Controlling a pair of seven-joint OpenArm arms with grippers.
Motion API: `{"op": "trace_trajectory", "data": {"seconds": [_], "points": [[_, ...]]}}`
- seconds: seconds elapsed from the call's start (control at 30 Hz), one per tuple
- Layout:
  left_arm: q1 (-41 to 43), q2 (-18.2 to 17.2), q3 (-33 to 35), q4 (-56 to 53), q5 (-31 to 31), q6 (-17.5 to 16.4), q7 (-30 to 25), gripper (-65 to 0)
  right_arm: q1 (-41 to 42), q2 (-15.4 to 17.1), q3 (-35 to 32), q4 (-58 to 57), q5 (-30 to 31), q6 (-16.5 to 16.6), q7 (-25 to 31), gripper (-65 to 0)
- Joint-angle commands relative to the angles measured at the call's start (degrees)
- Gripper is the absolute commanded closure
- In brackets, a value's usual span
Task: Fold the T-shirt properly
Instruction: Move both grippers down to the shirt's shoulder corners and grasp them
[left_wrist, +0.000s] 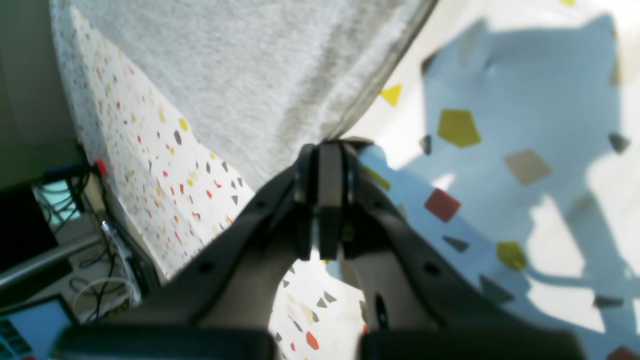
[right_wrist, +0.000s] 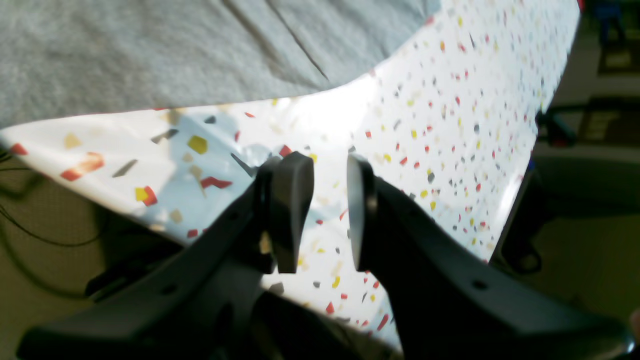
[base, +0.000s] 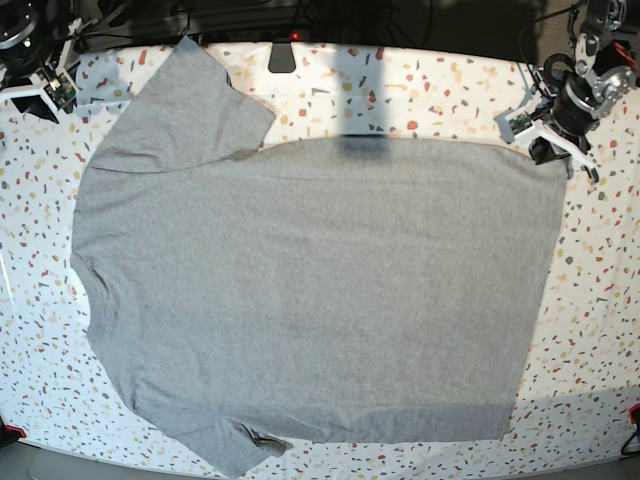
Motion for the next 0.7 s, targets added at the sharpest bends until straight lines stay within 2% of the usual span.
{"op": "trace_trajectory", "data": {"seconds": [0.0, 0.07, 0.13, 0.17, 0.23, 0.27, 0.33, 0.43, 0.57, 0.67], "points": [[0.0, 0.2, 0.0, 0.1, -0.2, -1.1, -0.4, 0.0, -0.3, 0.7, 0.6, 0.7, -1.3, -0.7, 1.9, -16.7], [0.0, 1.2, 0.0, 0.1, -0.2, -1.1, -0.4, 0.0, -0.3, 0.7, 0.6, 0.7, -4.2, -0.4, 3.5, -16.7], [0.0, 2.0, 0.0, 0.1, -0.2, -0.9, -0.7, 0.0, -0.3, 1.6, 0.5, 0.7, -8.9, 2.7, 3.6, -16.8], [0.0, 2.2, 0.0, 0.1, -0.2, -0.9, -1.3, 0.0, -0.3, 2.3, 0.5, 0.5, -10.2, 5.2, 3.6, -18.8], [0.0, 2.3, 0.0, 0.1, -0.3, -0.9, -2.4, 0.0, -0.3, 4.2, 0.5, -0.2, -11.7, 9.7, 4.0, -28.0], [0.0, 2.3, 0.0, 0.1, -0.3, -0.9, -2.8, 0.0, -0.3, 5.2, 0.3, -0.5, -11.9, 10.8, 4.4, -32.5], [0.0, 2.3, 0.0, 0.1, -0.3, -0.9, -2.8, 0.0, -0.3, 7.2, 0.0, -1.0, -12.1, 10.9, 4.7, -36.1], [0.0, 2.3, 0.0, 0.1, -0.2, -0.9, -2.8, 0.0, -0.3, 9.2, -0.3, -1.4, -12.6, 10.7, 4.7, -36.1], [0.0, 2.3, 0.0, 0.1, -0.3, -0.9, -2.8, 0.0, 0.7, 10.0, -2.6, -3.6, -20.2, 6.1, 7.5, -36.0], [0.0, 2.3, 0.0, 0.1, -0.3, -0.9, -2.6, 0.0, 4.3, 10.0, -8.0, -7.0, -23.8, 6.1, 8.3, -36.0]]}}
